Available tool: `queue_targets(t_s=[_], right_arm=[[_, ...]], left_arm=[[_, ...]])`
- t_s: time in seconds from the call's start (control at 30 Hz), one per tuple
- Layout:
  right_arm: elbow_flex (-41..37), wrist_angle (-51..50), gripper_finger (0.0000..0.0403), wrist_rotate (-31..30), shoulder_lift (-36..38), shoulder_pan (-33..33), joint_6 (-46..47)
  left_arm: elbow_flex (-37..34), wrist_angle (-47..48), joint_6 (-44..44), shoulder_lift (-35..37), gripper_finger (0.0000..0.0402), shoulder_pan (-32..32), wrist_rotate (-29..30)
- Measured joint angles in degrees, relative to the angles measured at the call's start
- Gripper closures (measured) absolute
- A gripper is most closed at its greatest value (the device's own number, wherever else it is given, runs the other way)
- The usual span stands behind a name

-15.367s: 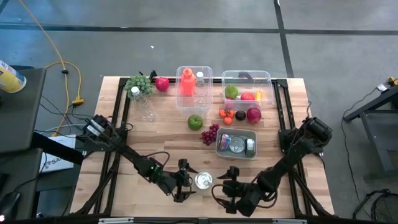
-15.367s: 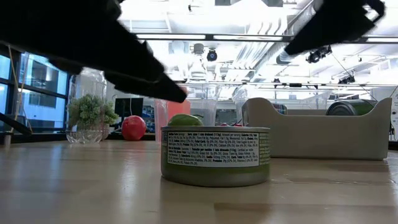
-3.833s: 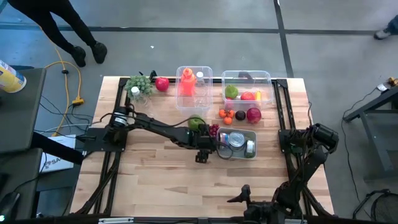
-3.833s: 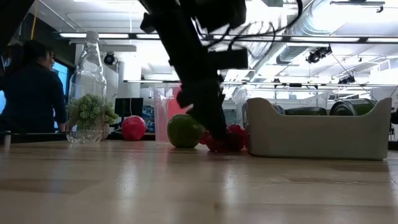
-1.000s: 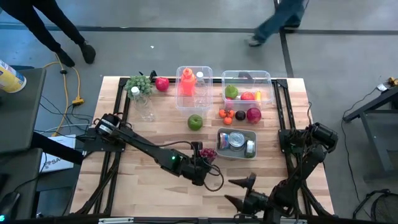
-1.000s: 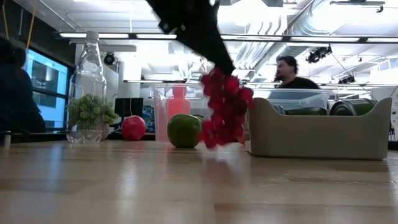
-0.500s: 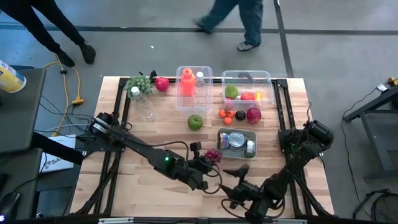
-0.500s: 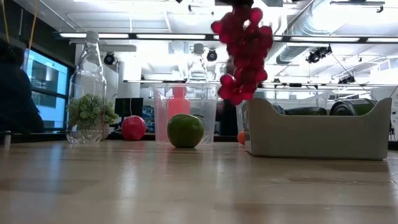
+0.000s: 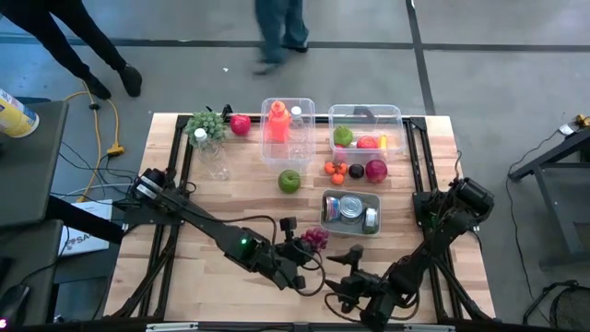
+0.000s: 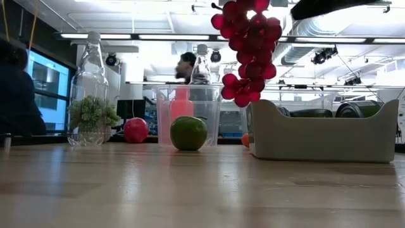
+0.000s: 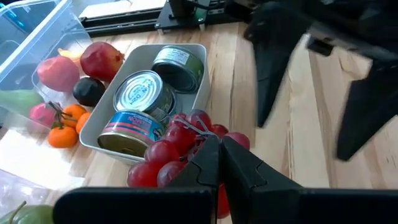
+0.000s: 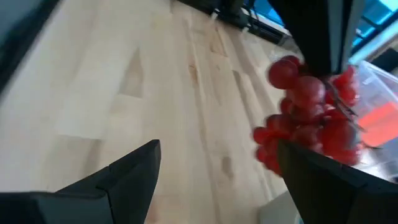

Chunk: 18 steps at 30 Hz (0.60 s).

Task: Pick & Place Food Item
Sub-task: Put the grapes into the right transparent bin

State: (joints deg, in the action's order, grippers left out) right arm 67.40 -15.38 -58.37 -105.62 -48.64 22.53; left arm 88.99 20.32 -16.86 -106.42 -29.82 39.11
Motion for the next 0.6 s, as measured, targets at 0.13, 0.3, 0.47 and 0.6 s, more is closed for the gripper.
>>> queue_targets(t_s=[0.13, 0.3, 0.47, 0.6], right_arm=[[-0.04, -1.35, 0.0094, -0.15, 0.0, 0.8, 0.3], [-0.04, -3.32, 0.0094, -2.81, 0.0, 0.67, 0.01], [-0.04, -7.54, 0.0094, -9.84, 0.0, -1.31, 0.24], [-0.04, -7.13, 0.0094, -11.43, 0.0, -2.32, 0.81]], left_arm=[[0.0, 0.02, -0.1, -0.01, 0.0401, 0.0, -0.56], [0.0, 0.0, -0.15, -0.01, 0.0401, 0.0, -3.23], [0.0, 0.02, -0.15, -0.01, 0.0401, 0.0, -4.65], [0.0, 0.0, -0.13, -0.01, 0.0401, 0.0, -4.81]])
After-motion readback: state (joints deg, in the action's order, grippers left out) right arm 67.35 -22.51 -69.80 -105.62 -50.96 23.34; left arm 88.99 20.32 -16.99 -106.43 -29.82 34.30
